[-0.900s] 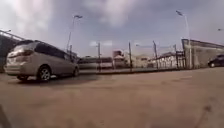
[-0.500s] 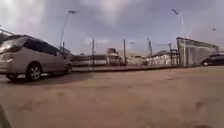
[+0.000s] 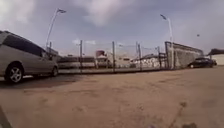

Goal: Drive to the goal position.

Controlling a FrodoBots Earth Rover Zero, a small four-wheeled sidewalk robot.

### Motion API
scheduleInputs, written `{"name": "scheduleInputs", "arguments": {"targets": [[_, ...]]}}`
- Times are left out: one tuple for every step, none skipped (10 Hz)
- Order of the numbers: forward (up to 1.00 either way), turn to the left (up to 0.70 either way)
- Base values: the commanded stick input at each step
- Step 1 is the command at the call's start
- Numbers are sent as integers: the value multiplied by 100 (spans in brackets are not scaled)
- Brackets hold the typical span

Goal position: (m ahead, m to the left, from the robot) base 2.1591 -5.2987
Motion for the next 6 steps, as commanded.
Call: {"name": "scheduleInputs", "arguments": {"targets": [[70, -35], [70, -35], [70, -35], [70, -35], [70, -35], [70, -35]]}}
